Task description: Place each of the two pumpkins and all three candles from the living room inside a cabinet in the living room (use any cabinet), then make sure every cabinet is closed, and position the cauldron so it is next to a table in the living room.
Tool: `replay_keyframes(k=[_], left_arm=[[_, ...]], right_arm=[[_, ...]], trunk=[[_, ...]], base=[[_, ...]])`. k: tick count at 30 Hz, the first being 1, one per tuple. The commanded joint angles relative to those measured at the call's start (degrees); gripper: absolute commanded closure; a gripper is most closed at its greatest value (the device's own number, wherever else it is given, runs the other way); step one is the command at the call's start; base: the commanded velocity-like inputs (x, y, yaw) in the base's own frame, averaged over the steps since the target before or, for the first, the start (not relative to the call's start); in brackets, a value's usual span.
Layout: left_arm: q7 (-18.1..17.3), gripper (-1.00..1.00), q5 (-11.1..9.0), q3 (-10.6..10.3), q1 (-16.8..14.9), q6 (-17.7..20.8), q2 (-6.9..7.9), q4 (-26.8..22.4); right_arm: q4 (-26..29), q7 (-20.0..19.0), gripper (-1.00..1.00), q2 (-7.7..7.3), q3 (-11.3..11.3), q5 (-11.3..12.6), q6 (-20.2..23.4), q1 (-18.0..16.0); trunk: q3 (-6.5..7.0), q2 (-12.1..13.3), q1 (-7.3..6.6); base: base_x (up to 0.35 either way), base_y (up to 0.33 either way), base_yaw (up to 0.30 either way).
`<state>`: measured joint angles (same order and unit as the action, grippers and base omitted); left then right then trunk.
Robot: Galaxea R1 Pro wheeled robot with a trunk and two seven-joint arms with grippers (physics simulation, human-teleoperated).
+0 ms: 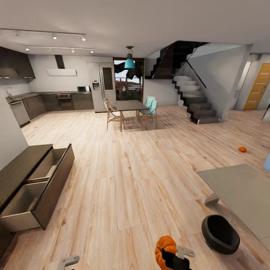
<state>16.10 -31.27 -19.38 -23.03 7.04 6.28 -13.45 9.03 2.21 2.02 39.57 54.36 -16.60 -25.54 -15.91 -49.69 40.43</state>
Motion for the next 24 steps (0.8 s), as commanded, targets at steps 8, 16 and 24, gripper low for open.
replay_keyframes(k=[8,16,24], left_arm=[[0.4,-1.0,-0.4,-0.5,0.0,0.3,0.05,-0.2],[0.4,-1.0,-0.4,-0.5,0.0,0.3,0.03,-0.2],[0.3,-1.0,-0.3,-0.5,0.0,0.3,0.01,-0.2]], right_arm=[[0.0,0.3,1.0,0.0,0.5,0.2,-0.2,-0.1],[0.1,0.3,1.0,0.0,0.5,0.2,-0.2,0.0],[0.1,0.3,1.0,0.0,0.5,0.2,-0.2,0.0]], trunk=[[-0.07,-0.1,0.04],[-0.07,-0.1,0.04],[-0.07,-0.1,0.04]], base=[[0.332,0.0,0.263],[0.332,0.0,0.041],[0.333,0.0,0.001]])
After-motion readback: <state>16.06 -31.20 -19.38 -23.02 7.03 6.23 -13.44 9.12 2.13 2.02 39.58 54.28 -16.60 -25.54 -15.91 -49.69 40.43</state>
